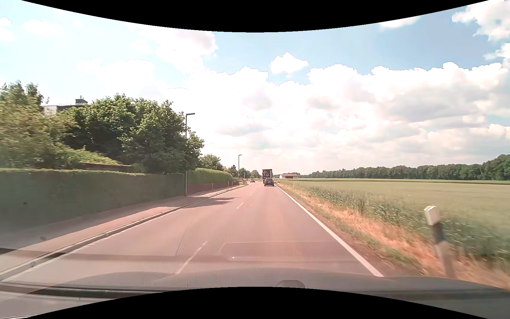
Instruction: Follow the waypoints while adhering to traffic rules and regulations
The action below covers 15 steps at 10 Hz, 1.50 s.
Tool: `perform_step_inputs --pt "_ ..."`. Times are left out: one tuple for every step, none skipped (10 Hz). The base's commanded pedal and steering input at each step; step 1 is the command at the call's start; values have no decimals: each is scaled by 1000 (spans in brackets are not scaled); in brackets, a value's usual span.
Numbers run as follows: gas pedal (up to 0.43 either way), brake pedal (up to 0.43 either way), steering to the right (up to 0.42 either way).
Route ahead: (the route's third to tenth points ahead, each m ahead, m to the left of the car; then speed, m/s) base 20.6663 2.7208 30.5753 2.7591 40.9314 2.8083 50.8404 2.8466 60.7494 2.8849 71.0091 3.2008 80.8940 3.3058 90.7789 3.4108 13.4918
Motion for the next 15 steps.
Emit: perform_step_inputs --pt "189 0 -1" --pt "189 0 -1" --pt "189 0 -1" --pt "177 0 -1" --pt "169 0 -1" --pt "169 0 -1" --pt "157 0 -1" --pt "157 0 -1" --pt "157 0 -1" --pt "157 0 -1" --pt "157 0 -1" --pt "150 0 0" --pt "150 0 0" --pt "150 0 0" --pt "150 0 0"
